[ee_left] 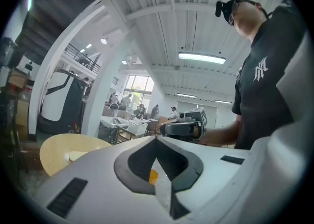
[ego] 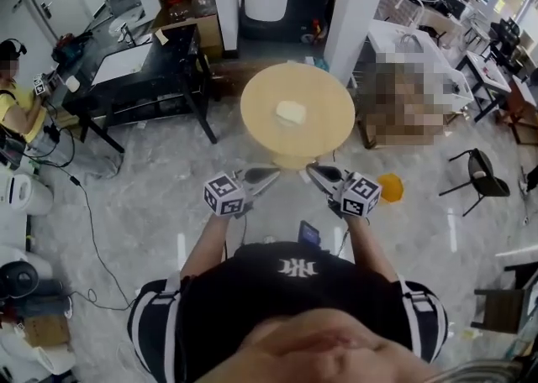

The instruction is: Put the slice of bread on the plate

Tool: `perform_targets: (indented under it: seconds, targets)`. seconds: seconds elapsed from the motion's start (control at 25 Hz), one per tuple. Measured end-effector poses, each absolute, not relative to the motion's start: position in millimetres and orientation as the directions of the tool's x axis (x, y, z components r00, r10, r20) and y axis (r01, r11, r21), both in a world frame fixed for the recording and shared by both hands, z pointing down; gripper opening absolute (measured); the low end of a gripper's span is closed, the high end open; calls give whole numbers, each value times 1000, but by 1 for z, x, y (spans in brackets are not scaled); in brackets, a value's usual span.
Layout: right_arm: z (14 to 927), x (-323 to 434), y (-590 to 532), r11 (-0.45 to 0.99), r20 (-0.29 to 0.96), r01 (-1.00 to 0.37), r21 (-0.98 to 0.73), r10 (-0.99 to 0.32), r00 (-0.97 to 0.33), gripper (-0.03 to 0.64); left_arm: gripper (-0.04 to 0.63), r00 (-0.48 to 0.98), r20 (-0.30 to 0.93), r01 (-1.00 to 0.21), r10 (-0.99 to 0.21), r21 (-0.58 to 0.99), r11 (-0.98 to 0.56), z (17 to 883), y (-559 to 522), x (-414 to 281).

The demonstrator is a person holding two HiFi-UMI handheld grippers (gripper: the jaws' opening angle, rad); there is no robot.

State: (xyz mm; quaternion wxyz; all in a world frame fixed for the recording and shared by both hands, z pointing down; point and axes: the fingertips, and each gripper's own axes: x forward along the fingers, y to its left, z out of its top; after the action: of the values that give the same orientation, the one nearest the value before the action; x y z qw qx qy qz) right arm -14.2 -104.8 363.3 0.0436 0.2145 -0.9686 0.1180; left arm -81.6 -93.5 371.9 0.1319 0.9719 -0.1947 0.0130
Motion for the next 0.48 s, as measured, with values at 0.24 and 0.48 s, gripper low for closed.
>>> perform_targets:
  seconds: [0.24,0.48]
  targets:
    - [358,-4,-29,896,108,-403,-188,-389,-915,0,6,920,77,-391,-385,253,-885,356,-17,-57]
    - [404,40,65,842,86,-447,-304,-443,-893,-3,6,923,159,-383,-349,324,-865,397,74,-25]
